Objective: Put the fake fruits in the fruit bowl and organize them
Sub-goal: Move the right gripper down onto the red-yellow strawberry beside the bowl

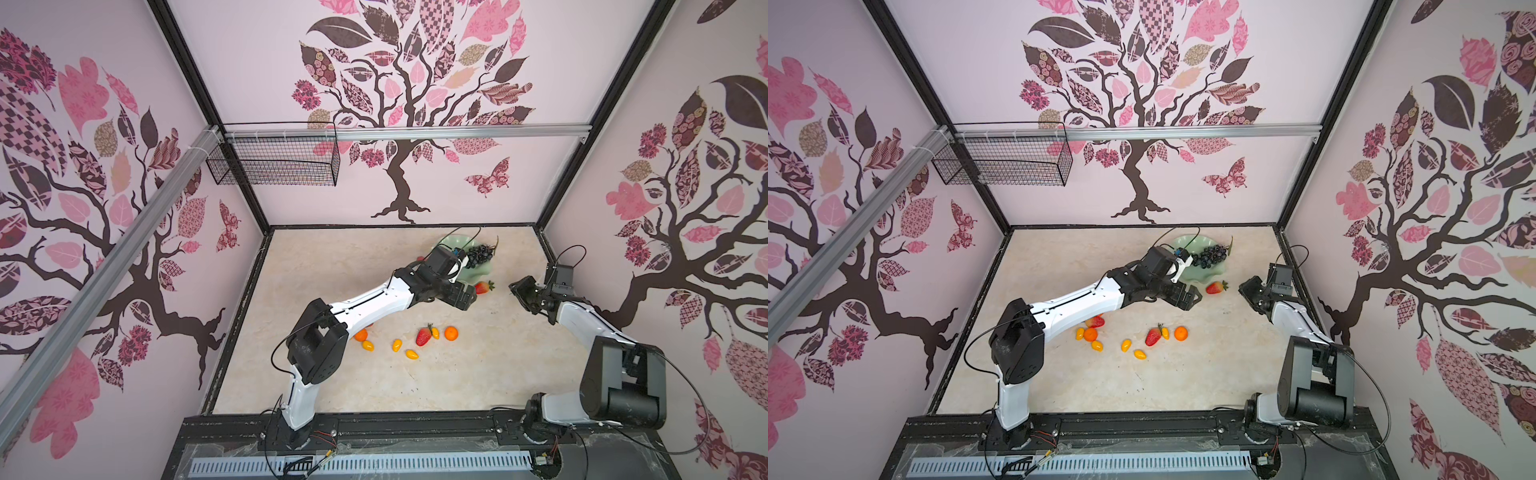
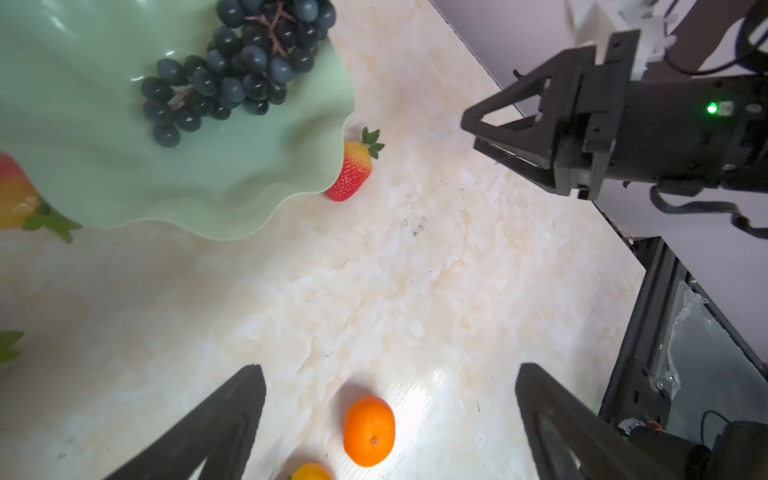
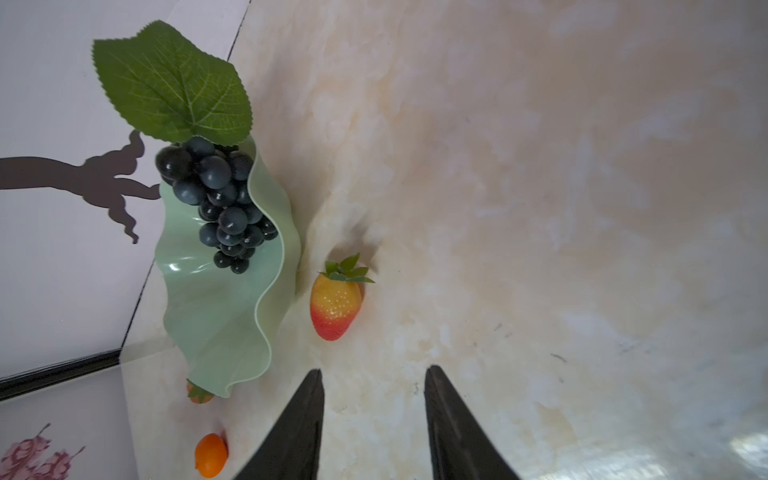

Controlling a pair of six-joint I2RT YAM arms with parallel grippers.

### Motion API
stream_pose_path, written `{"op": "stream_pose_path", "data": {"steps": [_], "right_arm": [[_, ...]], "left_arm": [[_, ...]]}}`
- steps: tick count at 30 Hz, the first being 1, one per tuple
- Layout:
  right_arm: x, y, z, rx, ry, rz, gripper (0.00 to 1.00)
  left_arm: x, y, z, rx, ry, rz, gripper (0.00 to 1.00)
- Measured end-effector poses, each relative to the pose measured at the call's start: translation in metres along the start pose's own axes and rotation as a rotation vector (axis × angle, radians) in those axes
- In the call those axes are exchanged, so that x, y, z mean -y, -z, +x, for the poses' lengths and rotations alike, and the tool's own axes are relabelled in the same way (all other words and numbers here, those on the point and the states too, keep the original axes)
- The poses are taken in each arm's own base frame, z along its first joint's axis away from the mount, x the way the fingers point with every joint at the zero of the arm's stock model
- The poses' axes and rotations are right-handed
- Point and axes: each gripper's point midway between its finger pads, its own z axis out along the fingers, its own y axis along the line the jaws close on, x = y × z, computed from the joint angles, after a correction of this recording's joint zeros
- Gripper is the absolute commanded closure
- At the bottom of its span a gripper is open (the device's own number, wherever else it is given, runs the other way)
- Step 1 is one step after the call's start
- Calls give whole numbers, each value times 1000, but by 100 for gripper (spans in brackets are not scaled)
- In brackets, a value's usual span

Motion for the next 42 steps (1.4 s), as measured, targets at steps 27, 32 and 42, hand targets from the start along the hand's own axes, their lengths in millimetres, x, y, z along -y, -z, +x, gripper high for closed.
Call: {"op": "stream_pose_path", "data": {"steps": [27, 32, 42], "right_arm": [[1, -87, 9, -274, -39, -38, 37], [-2, -92, 13, -307, -42, -59, 38], [-11, -102, 15, -351, -26, -97, 44]], "left_arm": [[7, -19, -25, -13, -40, -46, 1], [6, -19, -24, -15, -39, -51, 1], [5, -19, -21, -25, -33, -57, 2]]}}
